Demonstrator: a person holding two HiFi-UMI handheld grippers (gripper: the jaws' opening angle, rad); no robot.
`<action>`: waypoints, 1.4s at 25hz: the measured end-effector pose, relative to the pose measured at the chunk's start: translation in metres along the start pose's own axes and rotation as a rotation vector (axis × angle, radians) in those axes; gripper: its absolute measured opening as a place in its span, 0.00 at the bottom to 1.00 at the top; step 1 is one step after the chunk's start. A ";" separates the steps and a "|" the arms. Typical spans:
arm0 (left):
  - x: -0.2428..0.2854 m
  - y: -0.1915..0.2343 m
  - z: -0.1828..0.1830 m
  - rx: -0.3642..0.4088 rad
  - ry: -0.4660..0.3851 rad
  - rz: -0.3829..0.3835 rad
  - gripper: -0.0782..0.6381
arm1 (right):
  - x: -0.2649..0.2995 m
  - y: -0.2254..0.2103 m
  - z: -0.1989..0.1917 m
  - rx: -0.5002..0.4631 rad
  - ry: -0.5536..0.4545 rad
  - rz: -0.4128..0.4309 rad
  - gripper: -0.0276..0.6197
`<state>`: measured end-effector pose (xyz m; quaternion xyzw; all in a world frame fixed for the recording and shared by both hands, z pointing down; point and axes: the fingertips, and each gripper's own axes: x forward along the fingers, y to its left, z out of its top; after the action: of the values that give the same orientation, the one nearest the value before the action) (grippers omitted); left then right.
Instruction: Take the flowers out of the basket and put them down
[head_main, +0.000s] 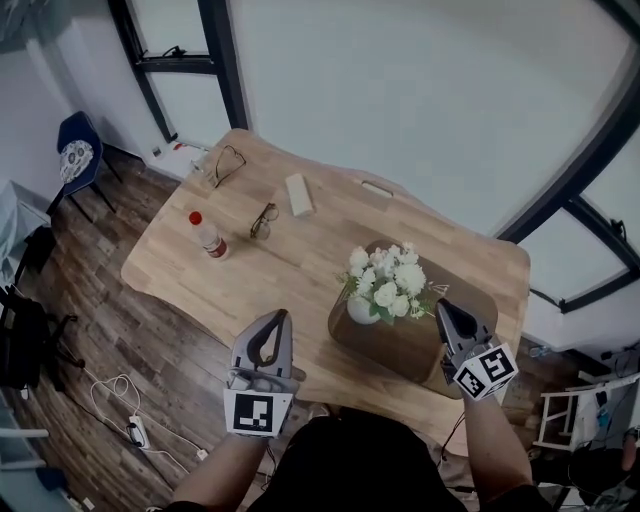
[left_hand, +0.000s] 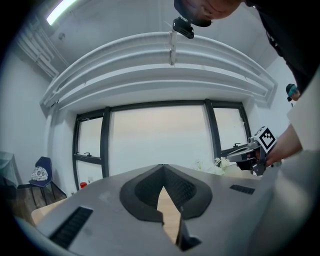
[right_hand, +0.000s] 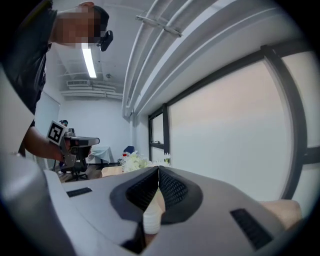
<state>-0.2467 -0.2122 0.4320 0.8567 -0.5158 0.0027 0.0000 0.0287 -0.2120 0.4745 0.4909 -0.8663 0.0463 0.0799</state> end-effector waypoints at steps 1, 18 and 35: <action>0.003 0.003 -0.003 0.000 0.007 0.009 0.12 | 0.006 -0.001 -0.008 0.007 0.012 0.019 0.08; 0.040 0.036 -0.034 0.034 0.107 0.082 0.12 | 0.083 0.027 -0.143 0.030 0.397 0.299 0.52; 0.001 0.070 -0.010 0.099 0.131 0.190 0.12 | 0.134 0.054 -0.090 -0.017 0.176 0.345 0.47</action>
<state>-0.3086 -0.2458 0.4413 0.8010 -0.5927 0.0841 -0.0089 -0.0767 -0.2830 0.5875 0.3284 -0.9277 0.0945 0.1502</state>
